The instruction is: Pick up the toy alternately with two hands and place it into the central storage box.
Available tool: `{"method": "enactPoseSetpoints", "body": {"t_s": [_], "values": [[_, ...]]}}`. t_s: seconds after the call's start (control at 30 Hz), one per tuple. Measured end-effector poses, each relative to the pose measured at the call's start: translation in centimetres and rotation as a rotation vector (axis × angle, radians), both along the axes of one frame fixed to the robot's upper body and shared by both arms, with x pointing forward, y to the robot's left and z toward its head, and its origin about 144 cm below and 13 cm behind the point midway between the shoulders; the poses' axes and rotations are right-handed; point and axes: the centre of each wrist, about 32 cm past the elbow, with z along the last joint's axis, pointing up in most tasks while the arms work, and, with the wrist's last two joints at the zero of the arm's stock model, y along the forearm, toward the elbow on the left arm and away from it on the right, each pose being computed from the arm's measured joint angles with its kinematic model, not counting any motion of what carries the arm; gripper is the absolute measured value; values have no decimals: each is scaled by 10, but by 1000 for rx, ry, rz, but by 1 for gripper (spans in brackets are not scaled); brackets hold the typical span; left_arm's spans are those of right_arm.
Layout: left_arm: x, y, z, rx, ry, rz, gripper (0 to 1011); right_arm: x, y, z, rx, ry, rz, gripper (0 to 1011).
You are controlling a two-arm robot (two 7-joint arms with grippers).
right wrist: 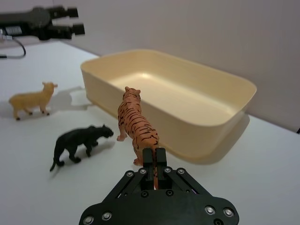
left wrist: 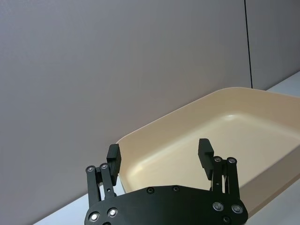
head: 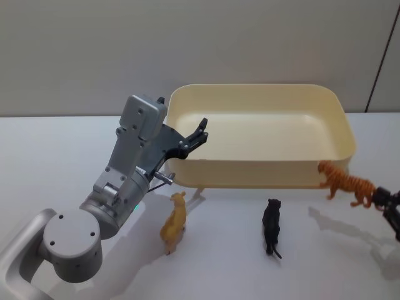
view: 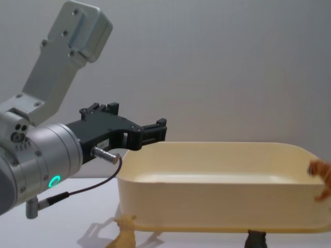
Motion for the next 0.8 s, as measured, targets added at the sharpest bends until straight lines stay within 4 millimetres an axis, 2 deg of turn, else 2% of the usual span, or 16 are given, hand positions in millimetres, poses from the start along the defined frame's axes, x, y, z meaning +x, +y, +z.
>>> {"method": "enactPoseSetpoints", "body": {"t_s": [0.4, 0.63, 0.8], "values": [[0, 0, 0, 0, 0, 0, 1001, 6, 15, 32, 119, -57, -71, 39], [0, 0, 0, 0, 0, 0, 1001, 24, 37, 40, 115, -62, -125, 39], [0, 0, 0, 0, 0, 0, 1001, 42, 60, 40, 90, -59, -154, 39]]}}
